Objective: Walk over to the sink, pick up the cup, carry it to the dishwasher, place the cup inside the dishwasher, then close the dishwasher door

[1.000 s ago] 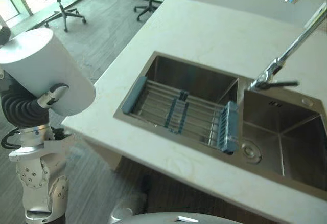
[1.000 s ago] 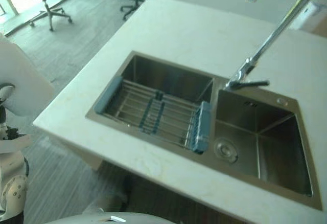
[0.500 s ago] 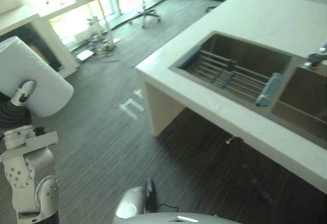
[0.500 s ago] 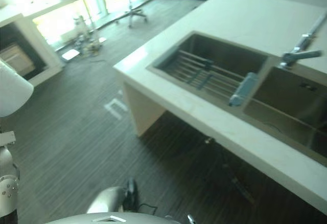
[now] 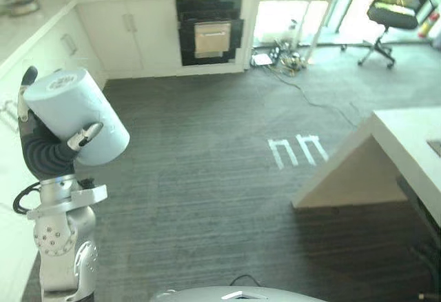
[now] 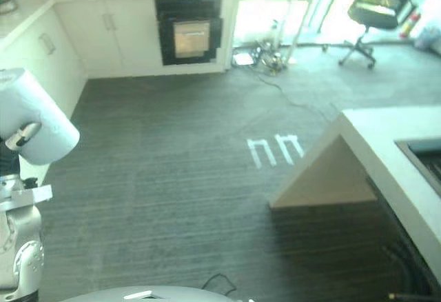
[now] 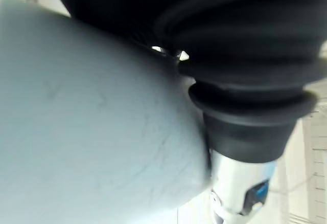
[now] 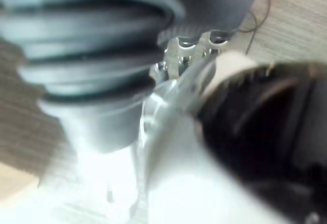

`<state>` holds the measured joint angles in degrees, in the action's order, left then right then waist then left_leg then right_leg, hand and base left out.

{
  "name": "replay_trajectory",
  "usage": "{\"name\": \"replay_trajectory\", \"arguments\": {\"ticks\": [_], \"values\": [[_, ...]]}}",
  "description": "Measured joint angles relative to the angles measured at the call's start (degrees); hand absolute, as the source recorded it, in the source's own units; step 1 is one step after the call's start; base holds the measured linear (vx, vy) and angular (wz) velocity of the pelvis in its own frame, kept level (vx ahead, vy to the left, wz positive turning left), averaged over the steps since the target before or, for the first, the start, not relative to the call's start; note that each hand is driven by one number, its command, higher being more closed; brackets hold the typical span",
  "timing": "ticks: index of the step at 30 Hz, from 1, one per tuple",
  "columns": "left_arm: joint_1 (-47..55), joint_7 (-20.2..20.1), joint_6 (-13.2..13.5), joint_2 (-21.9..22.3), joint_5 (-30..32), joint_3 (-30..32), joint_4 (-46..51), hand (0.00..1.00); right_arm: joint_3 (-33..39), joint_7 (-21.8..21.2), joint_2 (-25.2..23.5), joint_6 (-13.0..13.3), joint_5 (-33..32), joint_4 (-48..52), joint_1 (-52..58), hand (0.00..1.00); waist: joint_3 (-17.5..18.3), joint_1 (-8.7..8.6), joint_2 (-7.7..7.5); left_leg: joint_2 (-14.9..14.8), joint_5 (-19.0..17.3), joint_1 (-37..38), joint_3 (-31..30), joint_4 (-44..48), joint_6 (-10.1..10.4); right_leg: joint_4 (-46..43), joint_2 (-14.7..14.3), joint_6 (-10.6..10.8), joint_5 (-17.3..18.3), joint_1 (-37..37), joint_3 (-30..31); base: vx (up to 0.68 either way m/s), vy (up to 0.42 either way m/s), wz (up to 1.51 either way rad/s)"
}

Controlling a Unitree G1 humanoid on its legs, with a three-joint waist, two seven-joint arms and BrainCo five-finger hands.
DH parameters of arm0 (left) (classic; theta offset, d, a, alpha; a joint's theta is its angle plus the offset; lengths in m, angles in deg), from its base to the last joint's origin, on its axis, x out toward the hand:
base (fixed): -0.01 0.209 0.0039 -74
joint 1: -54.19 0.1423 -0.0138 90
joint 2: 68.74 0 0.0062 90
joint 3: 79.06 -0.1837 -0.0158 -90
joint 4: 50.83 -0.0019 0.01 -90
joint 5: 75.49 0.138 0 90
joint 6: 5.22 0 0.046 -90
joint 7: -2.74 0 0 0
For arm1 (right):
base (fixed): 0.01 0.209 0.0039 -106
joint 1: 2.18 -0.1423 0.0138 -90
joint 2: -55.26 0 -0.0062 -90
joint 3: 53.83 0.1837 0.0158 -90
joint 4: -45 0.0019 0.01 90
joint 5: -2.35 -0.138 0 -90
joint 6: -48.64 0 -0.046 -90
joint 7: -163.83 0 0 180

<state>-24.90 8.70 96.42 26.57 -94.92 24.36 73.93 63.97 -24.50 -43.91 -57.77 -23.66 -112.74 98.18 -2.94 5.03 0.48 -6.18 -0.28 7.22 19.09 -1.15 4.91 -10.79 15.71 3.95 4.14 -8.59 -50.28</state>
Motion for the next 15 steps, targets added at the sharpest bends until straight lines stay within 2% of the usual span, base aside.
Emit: {"name": "replay_trajectory", "arguments": {"ticks": [5, 6, 7, 8, 9, 10, 12, 13, 14, 15], "values": [[4.33, -0.71, -0.06, 3.21, -0.38, -1.14, 0.00, 1.00, -3.03, 2.09, 1.07, 0.08, 0.48, 1.76, 0.27, 0.00, -0.75, 0.70, -0.01, 3.75, -0.81, -0.14, -2.58, 0.16, -2.96, -2.48, 3.97, 1.11, -2.75, -0.75, 5.34, -0.04, 0.187, 0.30], [4.33, -1.19, -0.05, 4.30, -0.58, -3.13, -0.74, 1.00, -3.07, 2.28, 1.82, 0.58, 0.39, 2.27, 0.43, 0.00, -1.45, 0.33, 1.43, 3.89, -1.97, -0.77, -4.61, 1.13, -3.49, -7.16, 4.99, -0.68, -2.94, 0.96, 10.82, -0.09, 0.114, 0.73], [4.19, -1.66, -0.12, 4.44, -0.57, -6.26, -2.26, 1.00, -3.46, 2.34, 2.01, 1.26, -0.90, 3.49, 0.43, 0.00, -2.02, -0.85, 1.82, 3.51, -3.20, -1.51, -7.53, 2.66, -3.90, -12.84, 5.22, -3.41, -3.75, 3.51, 18.98, -0.07, 0.095, 0.90], [4.15, -1.85, -0.21, 4.36, -0.57, -7.64, -3.01, 1.00, -4.16, 2.35, 1.91, 1.67, -1.38, 3.85, 0.48, 0.00, -2.57, -1.43, 2.72, 3.28, -3.43, -1.59, -9.00, 3.02, -3.94, -14.92, 4.73, -3.72, -3.48, 4.84, 23.32, -0.01, 0.045, 1.08], [3.86, -1.95, -0.38, 4.45, -0.52, -9.47, -4.48, 1.00, -5.41, 2.43, 1.41, 2.54, -1.77, 3.85, -0.03, 0.00, -2.92, -2.22, 2.55, 2.59, -3.47, -1.46, -11.54, 3.18, -3.94, -15.51, 2.42, -1.63, 1.48, 5.88, 29.87, 0.01, -0.006, 0.86], [3.77, -1.52, -0.51, 4.70, -0.48, -9.88, -5.14, 1.00, -6.81, 2.57, 0.83, 3.05, -1.76, 3.84, -0.74, 0.00, -3.31, -2.09, 1.83, 1.94, -3.31, -1.49, -12.45, 3.17, -3.65, -13.80, 0.70, -0.38, 4.12, 7.06, 32.27, 0.01, -0.030, 0.67], [3.80, -1.01, -0.69, 4.45, -0.49, -9.40, -5.70, 1.00, -7.96, 2.57, 0.48, 3.74, -1.68, 3.77, -1.68, 0.00, -3.85, -1.54, 0.81, 1.14, -3.35, -1.80, -12.40, 3.28, -2.94, -8.38, -0.59, -0.09, 4.28, 8.76, 32.67, -0.05, -0.108, 0.13], [3.79, -0.10, -1.64, 3.40, -0.49, -8.88, -5.84, 1.00, -9.62, 2.57, 0.46, 3.74, -1.59, 3.76, -2.54, 0.00, -3.92, -1.37, -0.16, 0.61, -3.64, -2.62, -12.14, 3.51, -1.78, -0.94, -1.88, 0.00, 3.32, 10.93, 34.81, -0.07, -0.188, -0.02], [3.81, 0.04, -1.88, 2.69, -0.57, -8.84, -5.71, 1.00, -9.66, 2.57, 0.30, 3.61, -1.50, 3.67, -2.93, 0.00, -3.94, -1.28, -0.98, 0.72, -3.46, -2.74, -11.90, 3.22, -1.00, 1.72, -2.19, 0.10, 3.63, 11.80, 36.12, -0.04, -0.262, 0.11], [3.82, 0.13, -2.58, 1.82, -0.65, -8.85, -5.65, 1.00, -9.63, 2.55, 0.10, 3.35, -1.12, 3.36, -2.88, 0.00, -3.46, -1.78, -3.11, 0.87, -1.93, -2.22, -11.40, 2.24, 0.98, 1.78, -2.81, 3.06, 1.05, 13.50, 38.52, 0.14, -0.325, 0.11]]}}
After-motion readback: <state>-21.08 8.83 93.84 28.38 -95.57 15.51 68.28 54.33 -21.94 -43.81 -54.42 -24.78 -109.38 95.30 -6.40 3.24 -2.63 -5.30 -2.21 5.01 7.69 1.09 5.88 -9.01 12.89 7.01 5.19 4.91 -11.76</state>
